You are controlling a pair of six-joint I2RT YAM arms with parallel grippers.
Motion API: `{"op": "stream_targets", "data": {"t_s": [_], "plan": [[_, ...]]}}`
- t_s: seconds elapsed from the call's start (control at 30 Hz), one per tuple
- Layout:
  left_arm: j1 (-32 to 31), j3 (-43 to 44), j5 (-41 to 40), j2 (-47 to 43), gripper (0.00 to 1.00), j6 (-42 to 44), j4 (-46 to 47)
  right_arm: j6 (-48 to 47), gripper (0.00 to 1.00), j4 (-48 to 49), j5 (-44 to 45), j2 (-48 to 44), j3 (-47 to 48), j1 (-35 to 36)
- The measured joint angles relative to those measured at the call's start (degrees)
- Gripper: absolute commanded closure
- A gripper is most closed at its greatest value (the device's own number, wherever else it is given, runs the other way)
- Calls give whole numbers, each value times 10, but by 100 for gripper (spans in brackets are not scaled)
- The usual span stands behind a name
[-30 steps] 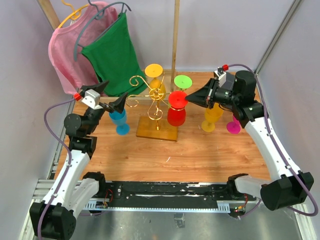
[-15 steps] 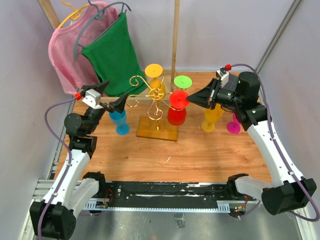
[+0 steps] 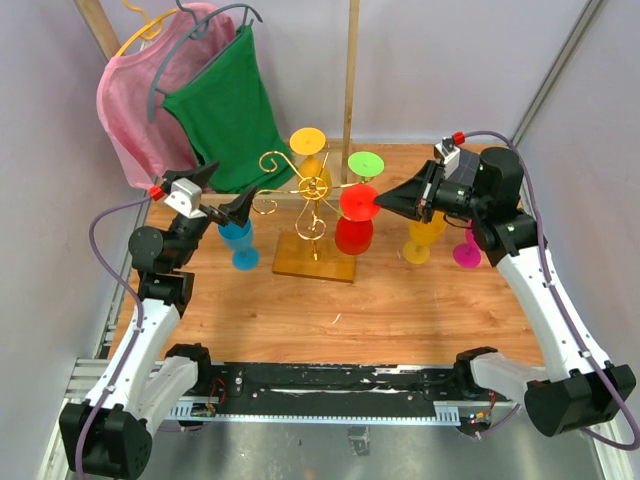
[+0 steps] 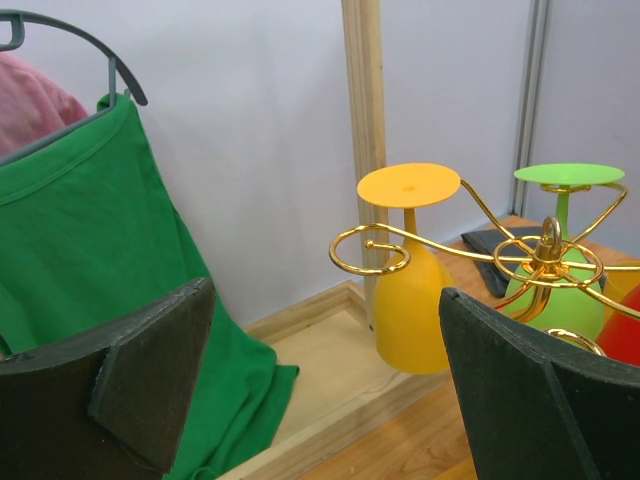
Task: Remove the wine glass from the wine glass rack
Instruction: Pick up the wine glass from the wine rack.
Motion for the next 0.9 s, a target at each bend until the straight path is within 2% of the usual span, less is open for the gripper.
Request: {"op": "stream_targets", "data": {"t_s": [0.47, 0.9], "plan": [[-3, 2, 0, 0, 1, 0, 0, 8, 99, -1, 7, -2, 0, 31], [-3, 2, 0, 0, 1, 0, 0, 10, 99, 20, 15, 43, 3, 37]]}}
